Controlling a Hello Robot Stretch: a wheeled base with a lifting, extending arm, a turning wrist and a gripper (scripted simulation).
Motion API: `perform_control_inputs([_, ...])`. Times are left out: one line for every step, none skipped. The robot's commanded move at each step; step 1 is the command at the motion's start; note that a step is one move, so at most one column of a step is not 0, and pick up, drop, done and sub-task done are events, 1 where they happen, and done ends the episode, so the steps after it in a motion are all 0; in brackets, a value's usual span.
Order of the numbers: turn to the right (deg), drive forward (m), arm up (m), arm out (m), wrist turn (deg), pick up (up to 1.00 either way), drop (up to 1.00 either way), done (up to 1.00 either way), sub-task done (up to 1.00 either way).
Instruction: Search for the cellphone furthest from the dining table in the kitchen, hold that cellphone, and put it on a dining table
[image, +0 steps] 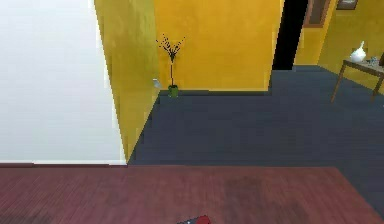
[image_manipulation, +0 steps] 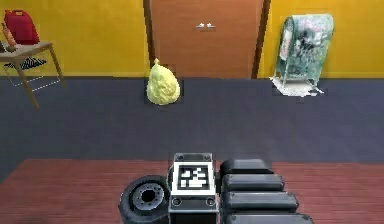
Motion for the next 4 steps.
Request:
perform_control_inputs([0.0,0.15,0.00,0.00,0.0,0.00,0.00,0.00,0.00])
perform_control_inputs([-42.0,0.00,0.00,0.00,0.0,0.00,0.00,0.00,0.00])
perform_control_inputs([0.0,1.00,0.00,0.00,0.0,0.00,0.00,0.00,0.00])
perform_control_inputs([-45.0,0.00,0.00,0.00,0.0,0.00,0.00,0.00,0.00])
